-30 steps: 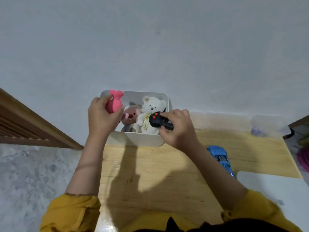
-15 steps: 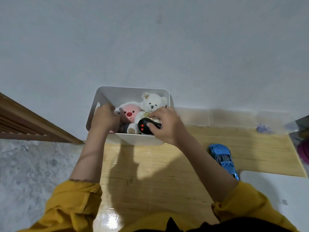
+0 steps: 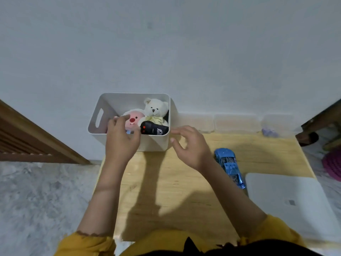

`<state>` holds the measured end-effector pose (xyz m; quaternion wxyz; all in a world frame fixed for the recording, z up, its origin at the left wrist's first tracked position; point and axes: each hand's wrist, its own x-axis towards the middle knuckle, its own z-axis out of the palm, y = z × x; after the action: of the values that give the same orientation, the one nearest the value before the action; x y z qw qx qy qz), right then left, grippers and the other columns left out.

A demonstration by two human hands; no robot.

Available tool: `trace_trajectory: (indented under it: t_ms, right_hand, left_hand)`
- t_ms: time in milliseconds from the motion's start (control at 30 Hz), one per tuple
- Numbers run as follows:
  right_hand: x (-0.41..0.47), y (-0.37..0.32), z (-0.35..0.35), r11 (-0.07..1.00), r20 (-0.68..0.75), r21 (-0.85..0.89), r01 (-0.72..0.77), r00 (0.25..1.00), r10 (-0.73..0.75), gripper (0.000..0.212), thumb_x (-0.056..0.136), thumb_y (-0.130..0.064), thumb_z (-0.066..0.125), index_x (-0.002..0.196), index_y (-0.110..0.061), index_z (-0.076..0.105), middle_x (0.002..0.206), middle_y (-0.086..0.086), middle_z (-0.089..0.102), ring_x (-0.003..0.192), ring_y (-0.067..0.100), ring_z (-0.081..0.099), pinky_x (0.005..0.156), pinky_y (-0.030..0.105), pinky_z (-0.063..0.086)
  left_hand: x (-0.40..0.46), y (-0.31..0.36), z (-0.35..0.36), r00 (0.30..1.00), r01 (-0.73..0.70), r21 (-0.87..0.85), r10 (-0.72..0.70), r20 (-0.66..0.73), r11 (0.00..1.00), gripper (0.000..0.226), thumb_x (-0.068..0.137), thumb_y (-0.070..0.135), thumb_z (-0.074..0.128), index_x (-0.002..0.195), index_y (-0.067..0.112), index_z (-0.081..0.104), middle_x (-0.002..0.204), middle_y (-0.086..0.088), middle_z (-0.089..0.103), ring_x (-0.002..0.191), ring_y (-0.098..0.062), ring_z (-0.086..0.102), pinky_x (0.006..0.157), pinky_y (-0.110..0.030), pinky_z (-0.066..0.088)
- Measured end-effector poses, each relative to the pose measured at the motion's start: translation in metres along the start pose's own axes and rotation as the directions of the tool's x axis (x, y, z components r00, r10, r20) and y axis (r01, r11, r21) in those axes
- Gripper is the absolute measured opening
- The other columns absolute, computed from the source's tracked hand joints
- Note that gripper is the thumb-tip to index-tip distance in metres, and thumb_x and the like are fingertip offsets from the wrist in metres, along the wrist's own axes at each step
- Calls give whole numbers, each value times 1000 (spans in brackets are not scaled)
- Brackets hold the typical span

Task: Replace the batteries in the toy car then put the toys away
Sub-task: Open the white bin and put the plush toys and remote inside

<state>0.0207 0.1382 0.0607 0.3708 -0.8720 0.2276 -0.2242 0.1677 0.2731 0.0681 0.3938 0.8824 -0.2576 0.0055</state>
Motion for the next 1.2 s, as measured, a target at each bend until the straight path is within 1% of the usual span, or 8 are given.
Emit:
trace_trajectory:
  t_ms: [67,133,267,400,600,767,900,1200]
  right_hand:
    - [-19,9,-11,999,-12,25,-22,1000,22,22,84,-15,64,106,-11,69,107,4,67,106,20,57,89,34,48]
    - [-38,21,-26,997,-43,50,-50,998,53,21,85,-16,64,105,-12,69,105,3,66,104,18,58,89,34,48]
    - [-81,54,-67,992,-125,45,-119,984,123,18,83,-17,65,100,-12,70,99,0,66,98,14,60,86,21,43]
    - [-128,97,-122,984,-84,7,-177,981,177,18,83,-15,64,100,-12,70,99,1,65,98,16,59,86,23,44]
    - [-192,183,-193,891,-84,-236,-387,922,378,28,87,-23,61,114,-15,63,119,7,54,117,24,48,96,29,39]
    - [-239,241,-220,688,27,-465,-556,768,640,57,90,-40,53,142,-27,34,151,19,18,137,39,20,112,45,23]
    - [-253,257,-222,687,121,-479,-547,734,669,62,88,-44,54,143,-29,30,153,18,10,139,38,10,113,44,20]
    - [-254,266,-212,677,75,-430,-597,724,686,64,86,-42,58,142,-33,28,155,14,-8,142,36,-9,116,50,8]
  left_hand:
    - [-22,15,10,1000,-25,-24,25,-9,999,39,83,19,65,120,9,57,122,-15,50,122,-29,46,98,-30,39]
    - [-43,33,22,999,-38,-32,38,-13,999,37,82,17,65,118,11,58,120,-12,50,114,-31,51,95,-37,44]
    - [-94,80,56,996,-52,-44,55,73,998,31,83,20,65,112,12,59,112,-5,51,100,-26,57,82,-36,49]
    - [-153,124,103,974,-9,-30,16,227,999,28,84,26,65,109,14,61,107,-3,55,95,-23,60,80,-33,49]
    - [-225,171,170,776,66,247,-205,596,967,39,82,39,59,116,20,54,115,-5,48,101,-26,56,81,-32,48]
    - [-274,185,217,654,30,414,-331,680,910,48,84,40,59,123,16,42,123,-13,40,113,-34,44,85,-38,44]
    - [-297,190,244,652,34,377,-306,693,926,62,83,40,60,135,17,33,132,-12,34,121,-32,36,91,-38,42]
    - [-315,196,267,750,89,422,-340,568,902,68,80,34,65,136,19,31,133,-13,25,121,-32,27,88,-38,44]
